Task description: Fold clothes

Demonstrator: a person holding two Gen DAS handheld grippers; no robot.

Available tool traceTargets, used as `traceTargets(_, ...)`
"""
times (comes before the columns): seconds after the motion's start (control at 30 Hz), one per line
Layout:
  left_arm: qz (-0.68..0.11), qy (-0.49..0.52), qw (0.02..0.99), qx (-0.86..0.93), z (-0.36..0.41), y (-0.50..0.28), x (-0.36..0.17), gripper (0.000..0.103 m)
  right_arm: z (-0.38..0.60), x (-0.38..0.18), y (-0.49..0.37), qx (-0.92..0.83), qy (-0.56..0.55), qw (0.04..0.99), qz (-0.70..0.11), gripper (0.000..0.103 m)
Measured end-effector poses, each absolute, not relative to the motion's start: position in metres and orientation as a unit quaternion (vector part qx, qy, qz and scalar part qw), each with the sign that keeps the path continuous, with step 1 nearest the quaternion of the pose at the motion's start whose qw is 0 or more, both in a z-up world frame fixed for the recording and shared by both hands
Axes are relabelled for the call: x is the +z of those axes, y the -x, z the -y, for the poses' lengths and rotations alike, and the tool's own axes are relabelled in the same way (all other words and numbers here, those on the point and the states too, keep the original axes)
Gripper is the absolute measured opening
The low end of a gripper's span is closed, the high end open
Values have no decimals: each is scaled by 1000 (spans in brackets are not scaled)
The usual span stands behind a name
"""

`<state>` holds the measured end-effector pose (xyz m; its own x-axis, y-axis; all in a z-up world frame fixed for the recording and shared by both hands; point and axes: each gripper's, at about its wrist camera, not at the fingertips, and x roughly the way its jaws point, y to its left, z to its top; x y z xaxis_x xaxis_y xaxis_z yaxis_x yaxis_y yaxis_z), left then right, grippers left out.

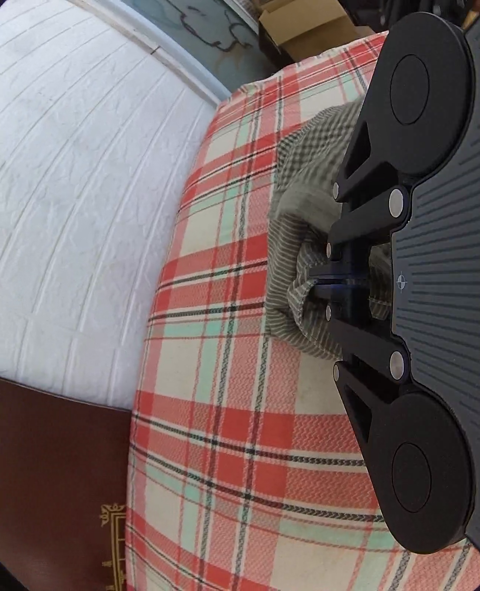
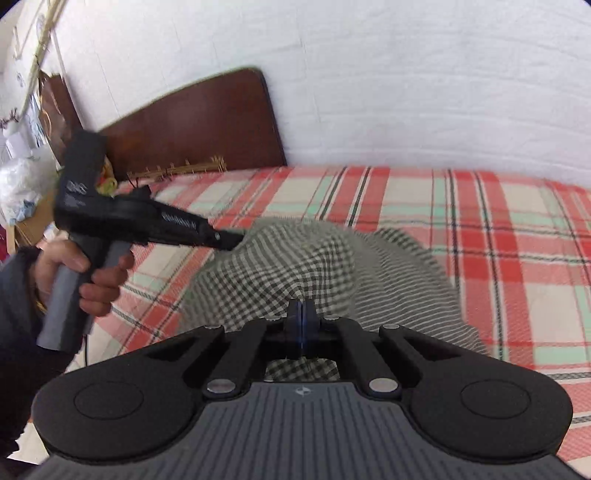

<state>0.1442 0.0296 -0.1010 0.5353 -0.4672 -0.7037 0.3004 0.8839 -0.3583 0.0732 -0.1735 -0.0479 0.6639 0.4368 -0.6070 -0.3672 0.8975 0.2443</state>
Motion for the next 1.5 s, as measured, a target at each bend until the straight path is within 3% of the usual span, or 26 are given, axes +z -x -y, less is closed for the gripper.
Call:
traceTargets(0.27, -408, 71, 886, -210, -30, -128, -81, 0, 241, -11, -4, 175, -98, 939, -279, 0)
traceTargets(0.43, -406, 44, 888, -211, -25, -114, -81, 0, 286, -19, 46, 113, -140, 944, -276, 0)
traceTargets(0.6, -405, 17, 889, -213, -21, -100, -80, 0, 302, -87, 64, 96, -218, 892, -385, 0)
traceTargets(0.77, -396, -16, 890, -226, -10, -84, -76, 1, 276, -134, 50, 124, -209, 850, -468, 0)
traceTargets(0.8, -392, -25, 889, -234, -6, -80, -74, 25, 273, -130, 48, 131, -192, 851, -470, 3)
traceTargets(0.87, -384, -42, 888, -249, 3, -72, -70, 32, 271, -112, 47, 129, -156, 868, -453, 11)
traceTargets(0.9, -379, -51, 888, -256, 7, -67, -68, 39, 272, -102, 47, 124, -141, 879, -438, 29)
traceTargets(0.97, -370, -68, 886, -270, 16, -59, -65, 51, 280, -79, 48, 107, -130, 902, -398, 46)
traceTargets(1.03, -361, -85, 884, -285, 24, -51, -61, 53, 285, -63, 44, 95, -121, 919, -364, 46)
traceTargets(1.17, -343, -120, 878, -313, 42, -34, -53, 66, 279, -50, 21, 91, -110, 932, -333, 46)
traceTargets(1.37, -353, -138, 866, -325, 58, -30, -67, 71, 244, -47, -29, 132, -90, 934, -318, 46)
traceTargets(1.5, -373, -126, 860, -324, 59, -36, -84, 70, 217, -48, -71, 166, -77, 927, -329, 46)
